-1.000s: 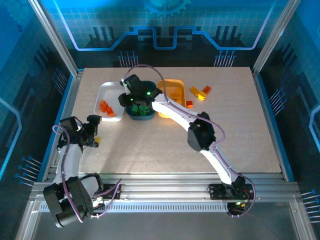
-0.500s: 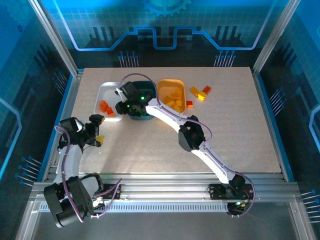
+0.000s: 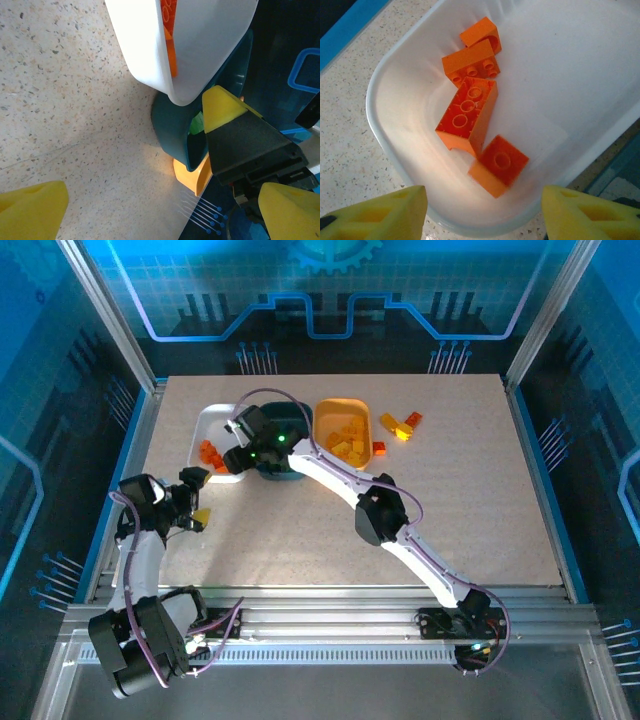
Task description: Sort the legos into containers by color
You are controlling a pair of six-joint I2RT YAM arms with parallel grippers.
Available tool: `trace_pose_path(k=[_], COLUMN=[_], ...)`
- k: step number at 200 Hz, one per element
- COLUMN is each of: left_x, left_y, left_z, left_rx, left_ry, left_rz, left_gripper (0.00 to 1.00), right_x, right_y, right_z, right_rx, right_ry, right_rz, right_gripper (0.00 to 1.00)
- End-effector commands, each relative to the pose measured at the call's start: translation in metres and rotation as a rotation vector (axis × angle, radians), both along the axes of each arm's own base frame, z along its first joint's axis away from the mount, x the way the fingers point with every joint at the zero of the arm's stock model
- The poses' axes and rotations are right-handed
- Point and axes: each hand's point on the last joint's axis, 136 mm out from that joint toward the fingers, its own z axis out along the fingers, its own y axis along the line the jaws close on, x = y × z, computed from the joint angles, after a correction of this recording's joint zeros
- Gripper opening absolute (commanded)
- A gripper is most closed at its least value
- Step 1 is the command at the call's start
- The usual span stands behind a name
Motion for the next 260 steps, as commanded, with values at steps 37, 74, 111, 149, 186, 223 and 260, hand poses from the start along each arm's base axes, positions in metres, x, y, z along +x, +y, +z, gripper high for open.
trace_pose_path(k=[37, 74, 111, 149, 186, 223, 260], left_x=[0.009, 0.025, 0.029, 0.033, 0.035, 0.035, 0.037], left_y=[-0.043, -0.118, -0.188, -0.222, -0.217, -0.214, -0.213], left_z=[0.033, 0.051, 0.058, 0.042, 0.044, 0.045, 0.042], left_rx=[0.109, 0.217, 0.304, 0.298, 0.334, 0.354, 0.370], left_ry=[-0.129, -0.212, -0.265, -0.211, -0.202, -0.191, -0.183], left_rz=[-0.196, -0.452, -0.685, -0.777, -0.753, -0.757, -0.753], left_gripper=[0.99, 0.99, 0.99, 0.99, 0.99, 0.99, 0.99], right_x=[0.026, 0.052, 0.060, 0.062, 0.073, 0.098, 0.110], right_y=[-0.108, -0.242, -0.370, -0.438, -0.441, -0.464, -0.466], right_z=[0.118, 0.111, 0.066, 0.021, -0.010, -0.030, -0.057], right_rx=[0.052, -0.020, -0.109, -0.144, -0.177, -0.241, -0.267], right_ry=[-0.148, -0.113, 0.007, 0.159, 0.219, 0.218, 0.305], right_rz=[-0.214, -0.459, -0.705, -0.843, -0.841, -0.912, -0.922], right_gripper=[0.59, 0.63, 0.69, 0.73, 0.75, 0.74, 0.76])
